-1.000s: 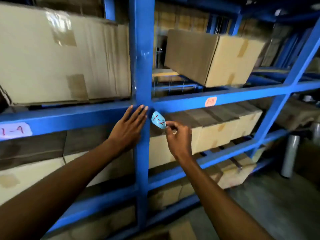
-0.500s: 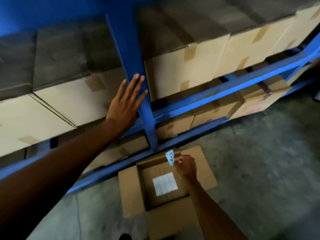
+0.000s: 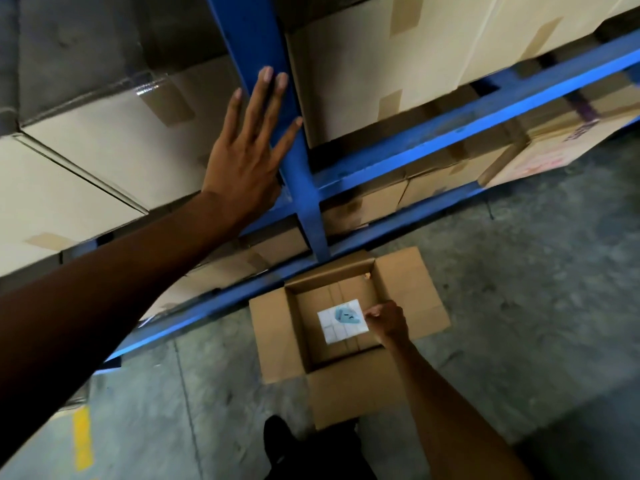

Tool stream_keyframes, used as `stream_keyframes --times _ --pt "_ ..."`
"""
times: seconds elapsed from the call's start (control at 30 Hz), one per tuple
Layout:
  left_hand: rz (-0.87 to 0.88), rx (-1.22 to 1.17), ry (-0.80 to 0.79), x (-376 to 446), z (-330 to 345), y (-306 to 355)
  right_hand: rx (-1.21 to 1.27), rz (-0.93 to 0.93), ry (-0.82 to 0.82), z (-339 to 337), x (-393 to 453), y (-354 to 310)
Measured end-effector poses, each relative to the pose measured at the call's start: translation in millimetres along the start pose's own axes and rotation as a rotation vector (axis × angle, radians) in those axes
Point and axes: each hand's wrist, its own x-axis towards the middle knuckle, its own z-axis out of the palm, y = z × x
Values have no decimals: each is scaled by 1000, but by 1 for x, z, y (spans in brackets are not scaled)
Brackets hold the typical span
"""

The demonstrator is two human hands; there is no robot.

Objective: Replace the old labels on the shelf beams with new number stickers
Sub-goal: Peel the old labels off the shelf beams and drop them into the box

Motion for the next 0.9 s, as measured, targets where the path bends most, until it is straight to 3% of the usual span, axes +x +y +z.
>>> stream_keyframes --times 0.43,0.5,0.67,0.9 --pt "67 -90 -59 -10 -16 -9 108 -132 114 -16 -25 -30" --pt "40 -183 -85 -25 -22 -15 114 -230 144 -19 -34 -54" --pt "-31 -297 38 -84 -41 -56 231 -476 316 -35 -77 -142" --pt "-184 -193 308 -191 -68 -173 439 -865 658 -39 -182 -287"
